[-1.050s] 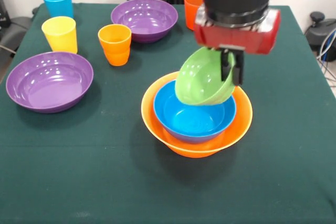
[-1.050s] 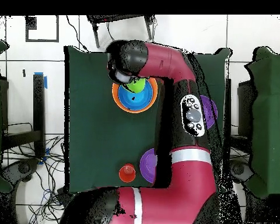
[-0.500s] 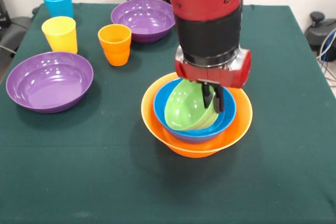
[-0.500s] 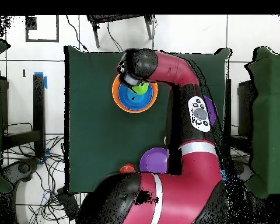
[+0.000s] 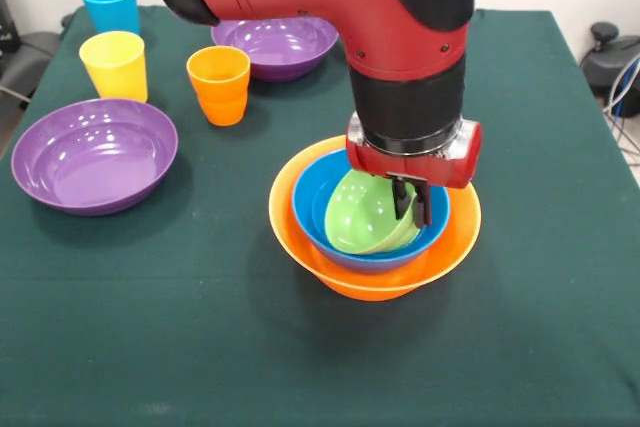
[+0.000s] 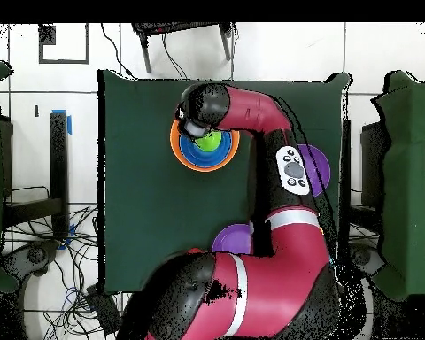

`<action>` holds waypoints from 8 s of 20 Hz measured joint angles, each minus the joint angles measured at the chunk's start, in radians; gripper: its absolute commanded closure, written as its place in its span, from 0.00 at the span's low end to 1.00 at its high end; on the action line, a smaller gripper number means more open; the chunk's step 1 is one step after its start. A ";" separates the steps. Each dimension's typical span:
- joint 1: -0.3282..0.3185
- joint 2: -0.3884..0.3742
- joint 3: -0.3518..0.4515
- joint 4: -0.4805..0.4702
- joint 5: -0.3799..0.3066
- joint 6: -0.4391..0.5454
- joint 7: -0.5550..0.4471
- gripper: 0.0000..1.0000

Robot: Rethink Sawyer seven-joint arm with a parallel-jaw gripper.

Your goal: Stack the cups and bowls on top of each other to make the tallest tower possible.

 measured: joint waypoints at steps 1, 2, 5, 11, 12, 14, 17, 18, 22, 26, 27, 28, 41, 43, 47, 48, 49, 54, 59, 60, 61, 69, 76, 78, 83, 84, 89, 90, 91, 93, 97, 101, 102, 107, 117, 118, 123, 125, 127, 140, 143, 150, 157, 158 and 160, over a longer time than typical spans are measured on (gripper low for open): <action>0.000 0.002 0.002 0.000 -0.002 0.000 0.000 1.00; 0.000 0.004 0.003 0.000 -0.005 0.000 0.000 1.00; 0.001 0.011 0.006 0.000 -0.016 0.000 0.000 1.00; 0.008 0.024 0.007 0.000 -0.043 0.000 0.000 1.00; 0.009 0.025 0.008 0.000 -0.043 0.000 0.000 1.00; 0.009 0.029 0.012 -0.002 -0.044 0.000 0.000 1.00; 0.009 0.030 0.018 -0.002 -0.045 0.000 0.000 1.00; 0.009 0.030 0.020 -0.002 -0.045 0.000 0.000 1.00; 0.009 0.030 0.035 -0.002 -0.049 0.000 0.000 0.00; 0.008 0.031 0.046 -0.002 -0.050 0.000 0.000 0.00; 0.007 0.032 0.049 -0.002 -0.050 0.000 0.000 0.00; 0.007 0.032 0.050 -0.002 -0.050 0.000 0.000 0.00; 0.005 0.015 0.058 -0.002 -0.052 0.000 0.000 0.00; 0.006 0.000 0.058 -0.001 -0.052 0.003 0.000 0.00; 0.008 -0.054 0.058 0.010 -0.052 0.030 0.000 0.00; 0.009 -0.066 0.058 0.014 -0.051 0.038 0.000 0.00; 0.011 -0.112 0.057 0.024 -0.050 0.079 0.000 0.00; 0.019 -0.190 0.057 0.026 -0.039 0.166 0.000 0.00; 0.015 -0.268 0.058 0.025 -0.017 0.227 0.000 0.00; 0.014 -0.275 0.058 0.025 -0.014 0.228 0.000 0.00; 0.012 -0.279 0.059 0.025 -0.013 0.228 0.000 0.00; -0.003 -0.286 0.059 0.012 -0.009 0.228 0.000 0.00; -0.005 -0.279 0.060 -0.003 -0.010 0.228 0.000 0.00; -0.007 -0.274 0.060 -0.008 -0.012 0.228 0.000 0.00; -0.028 -0.246 0.060 -0.047 -0.051 0.228 -0.003 0.00; -0.034 -0.240 0.060 -0.054 -0.058 0.228 -0.005 0.00; -0.088 -0.200 0.066 -0.096 -0.099 0.228 -0.035 0.00; -0.097 -0.193 0.066 -0.103 -0.104 0.228 -0.042 0.00; -0.101 -0.190 0.067 -0.107 -0.106 0.228 -0.046 0.00; -0.130 -0.163 0.068 -0.135 -0.122 0.228 -0.078 0.00; -0.162 -0.124 0.073 -0.166 -0.130 0.228 -0.126 0.00; -0.191 -0.075 0.082 -0.193 -0.131 0.228 -0.175 0.00; -0.194 -0.067 0.084 -0.197 -0.131 0.228 -0.182 0.00; -0.195 0.005 0.089 -0.245 -0.136 0.228 -0.211 0.00; -0.176 0.090 0.106 -0.278 -0.141 0.217 -0.211 0.00; -0.174 0.100 0.110 -0.278 -0.141 0.216 -0.211 0.00; -0.174 0.132 0.127 -0.282 -0.139 0.216 -0.211 0.00; -0.175 0.148 0.140 -0.288 -0.132 0.216 -0.211 0.00; -0.176 0.150 0.144 -0.292 -0.130 0.216 -0.211 0.00; -0.176 0.205 0.208 -0.375 -0.122 0.216 -0.211 0.00; -0.176 0.204 0.218 -0.377 -0.122 0.216 -0.211 0.00; -0.176 0.183 0.223 -0.377 -0.122 0.225 -0.211 0.00; -0.179 0.150 0.225 -0.377 -0.122 0.229 -0.211 0.00; -0.181 0.147 0.226 -0.377 -0.122 0.229 -0.211 0.00; -0.183 0.147 0.226 -0.377 -0.122 0.229 -0.211 0.00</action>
